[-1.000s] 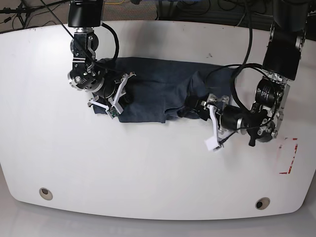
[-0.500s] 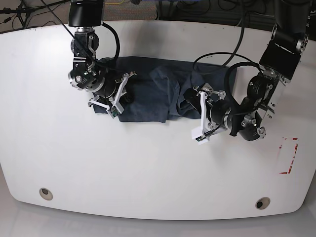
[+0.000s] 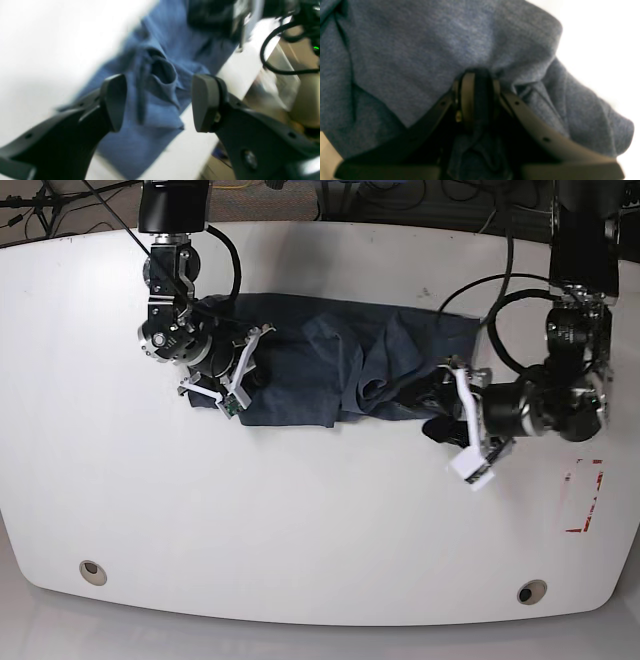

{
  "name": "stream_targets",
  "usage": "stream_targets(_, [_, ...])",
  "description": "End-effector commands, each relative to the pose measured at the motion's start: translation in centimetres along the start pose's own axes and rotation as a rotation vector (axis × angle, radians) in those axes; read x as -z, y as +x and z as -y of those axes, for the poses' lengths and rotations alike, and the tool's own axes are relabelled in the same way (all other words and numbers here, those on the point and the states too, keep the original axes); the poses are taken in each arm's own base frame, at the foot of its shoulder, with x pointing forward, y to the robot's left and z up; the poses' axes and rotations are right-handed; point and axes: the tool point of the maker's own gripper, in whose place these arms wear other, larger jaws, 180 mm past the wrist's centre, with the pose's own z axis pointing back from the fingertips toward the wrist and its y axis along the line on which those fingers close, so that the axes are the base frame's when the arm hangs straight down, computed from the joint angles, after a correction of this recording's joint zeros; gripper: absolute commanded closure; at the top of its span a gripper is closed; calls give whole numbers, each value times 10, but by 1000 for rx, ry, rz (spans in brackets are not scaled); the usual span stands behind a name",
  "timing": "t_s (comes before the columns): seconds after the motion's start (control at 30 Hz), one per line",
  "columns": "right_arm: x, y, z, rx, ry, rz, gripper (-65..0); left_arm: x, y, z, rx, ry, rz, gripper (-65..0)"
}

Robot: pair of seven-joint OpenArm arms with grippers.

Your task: Fold the T-shirt properly

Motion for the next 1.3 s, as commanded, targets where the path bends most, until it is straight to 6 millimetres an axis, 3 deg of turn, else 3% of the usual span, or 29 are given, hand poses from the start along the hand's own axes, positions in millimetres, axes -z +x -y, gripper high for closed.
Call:
stream_targets(0.0, [-3, 5, 4, -20, -10, 3, -94, -22, 17, -4, 48, -7, 148, -379])
stream_targets(0.23, [-3, 5, 4, -20, -10, 3, -94, -53, -7, -47, -59, 113, 279, -379])
stream_targets(0.37, [-3, 5, 4, -21, -11, 2, -94, -56, -30, -75, -128, 246, 192, -379])
stream_targets(0.5, [-4, 6, 4, -23, -12, 3, -94, -59, -51, -94, -82, 361, 82, -379])
stream_targets(0.8, [-16, 36, 0, -68, -41, 65, -100, -52, -75, -102, -14, 440, -46, -379])
stream_targets(0.97, [-36, 62, 1, -125, -86, 99, -106, -48, -79, -104, -20, 460, -64, -379])
stream_targets(1.13, [-51, 101, -22, -208, -90, 164, -231, -49, -88, -103, -33, 458, -80, -379])
stream_targets(1.27, [-51, 124, -58, -306, -27, 192, -388, -81, -98, -115, -48, 536, -91, -379])
